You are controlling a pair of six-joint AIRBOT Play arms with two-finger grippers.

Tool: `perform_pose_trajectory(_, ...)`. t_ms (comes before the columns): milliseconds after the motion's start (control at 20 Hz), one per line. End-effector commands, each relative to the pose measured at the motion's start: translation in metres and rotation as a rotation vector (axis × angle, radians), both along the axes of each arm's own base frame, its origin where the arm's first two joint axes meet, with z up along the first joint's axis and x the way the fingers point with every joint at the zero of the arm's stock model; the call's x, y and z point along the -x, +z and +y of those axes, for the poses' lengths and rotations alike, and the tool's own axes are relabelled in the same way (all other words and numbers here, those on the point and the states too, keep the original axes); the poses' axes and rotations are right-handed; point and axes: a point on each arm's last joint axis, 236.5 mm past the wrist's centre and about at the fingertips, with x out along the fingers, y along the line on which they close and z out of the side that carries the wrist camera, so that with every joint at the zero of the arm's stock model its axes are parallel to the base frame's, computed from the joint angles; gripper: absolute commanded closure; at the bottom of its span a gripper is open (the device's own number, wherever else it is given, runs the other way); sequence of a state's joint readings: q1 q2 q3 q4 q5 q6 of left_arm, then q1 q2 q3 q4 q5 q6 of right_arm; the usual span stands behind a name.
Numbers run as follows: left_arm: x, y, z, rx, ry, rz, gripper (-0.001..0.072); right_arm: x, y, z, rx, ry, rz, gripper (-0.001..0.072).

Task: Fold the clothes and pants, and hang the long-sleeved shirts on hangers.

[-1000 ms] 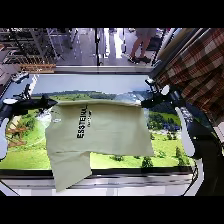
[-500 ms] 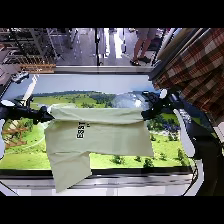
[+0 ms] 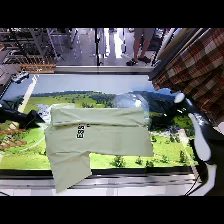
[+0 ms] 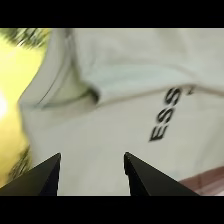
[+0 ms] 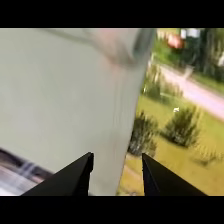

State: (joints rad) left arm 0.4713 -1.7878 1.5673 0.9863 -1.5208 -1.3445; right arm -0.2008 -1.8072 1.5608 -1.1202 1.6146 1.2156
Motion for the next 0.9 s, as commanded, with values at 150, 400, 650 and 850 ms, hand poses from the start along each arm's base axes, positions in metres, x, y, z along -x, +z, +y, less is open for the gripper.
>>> perform_pose_trajectory(150, 0.122, -0.024, -0.032, -0.076, -0.055, 0.072, 0.0295, 0.091, -0.021, 0.003, -0.243, -0.242, 0.014, 0.0308)
perform_pose_trajectory(400, 0.179, -0.043, -0.06, -0.061, -0.133, 0.074, 0.0281, 0.099, -0.042, 0.011, -0.273, -0.25, -0.028, 0.0311)
perform_pose_trajectory(650, 0.192, -0.069, -0.068, -0.069, -0.094, 0.093, 0.0282, 0.087, -0.043, 0.009, -0.268, -0.267, -0.08, 0.0358)
perform_pose_trajectory(850, 0.193, -0.08, -0.074, -0.081, -0.089, 0.084, 0.0282, 0.096, -0.043, 0.012, -0.27, -0.236, -0.054, 0.0358)
